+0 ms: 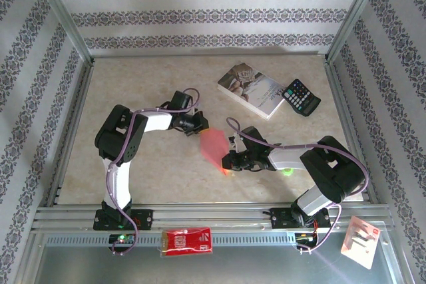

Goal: Fold a paper plane with a square sheet of paper (pick it up from the middle)
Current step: Fourth fold the wing at the center of the table, then turn over the paper at the center of the table.

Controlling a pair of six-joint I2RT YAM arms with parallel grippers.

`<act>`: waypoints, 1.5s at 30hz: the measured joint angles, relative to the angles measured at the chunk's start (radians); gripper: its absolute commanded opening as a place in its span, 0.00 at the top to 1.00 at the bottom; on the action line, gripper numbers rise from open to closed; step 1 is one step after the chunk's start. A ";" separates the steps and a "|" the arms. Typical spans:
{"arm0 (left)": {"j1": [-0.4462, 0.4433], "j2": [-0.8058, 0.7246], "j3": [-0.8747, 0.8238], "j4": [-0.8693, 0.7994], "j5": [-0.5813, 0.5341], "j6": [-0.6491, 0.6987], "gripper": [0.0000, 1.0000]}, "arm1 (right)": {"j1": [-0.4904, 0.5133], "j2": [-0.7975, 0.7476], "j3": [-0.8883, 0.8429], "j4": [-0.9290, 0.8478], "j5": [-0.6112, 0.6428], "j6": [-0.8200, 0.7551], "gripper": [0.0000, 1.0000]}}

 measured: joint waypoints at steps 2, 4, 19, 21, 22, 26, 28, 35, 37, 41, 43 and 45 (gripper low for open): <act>0.021 0.006 0.021 -0.005 -0.031 0.007 0.92 | 0.000 0.000 0.000 0.000 0.000 0.000 1.00; 0.047 0.007 0.040 -0.016 -0.069 0.016 0.89 | 0.000 0.000 0.000 0.000 0.000 -0.003 1.00; -0.101 -0.322 -0.277 0.132 -0.053 -0.071 0.80 | -0.038 -0.249 0.031 -0.193 0.049 -0.103 0.77; -0.119 -0.288 -0.279 0.152 -0.028 -0.081 0.80 | -0.046 -0.265 0.032 -0.178 0.083 -0.094 0.74; -0.119 -0.270 -0.278 0.162 -0.023 -0.082 0.81 | -0.046 -0.257 0.034 -0.174 0.097 -0.089 0.74; -0.119 -0.201 -0.261 0.164 -0.024 -0.077 0.83 | -0.043 -0.200 0.037 -0.171 0.148 -0.067 0.71; -0.119 -0.177 -0.249 0.166 -0.023 -0.075 0.83 | -0.040 -0.175 0.037 -0.160 0.164 -0.054 0.71; -0.119 -0.148 -0.247 0.177 -0.023 -0.075 0.84 | -0.008 -0.101 0.037 -0.083 0.173 -0.012 0.74; -0.119 -0.148 -0.247 0.177 -0.023 -0.075 0.83 | -0.004 -0.087 0.035 -0.065 0.173 -0.004 0.76; -0.119 -0.148 -0.247 0.177 -0.024 -0.072 0.83 | 0.001 -0.066 0.023 -0.028 0.174 0.012 0.80; -0.119 -0.148 -0.247 0.177 -0.024 -0.072 0.83 | 0.001 -0.061 0.015 -0.018 0.174 0.013 0.84; -0.119 -0.148 -0.247 0.177 -0.024 -0.072 0.82 | 0.001 -0.059 0.006 -0.008 0.174 0.019 0.90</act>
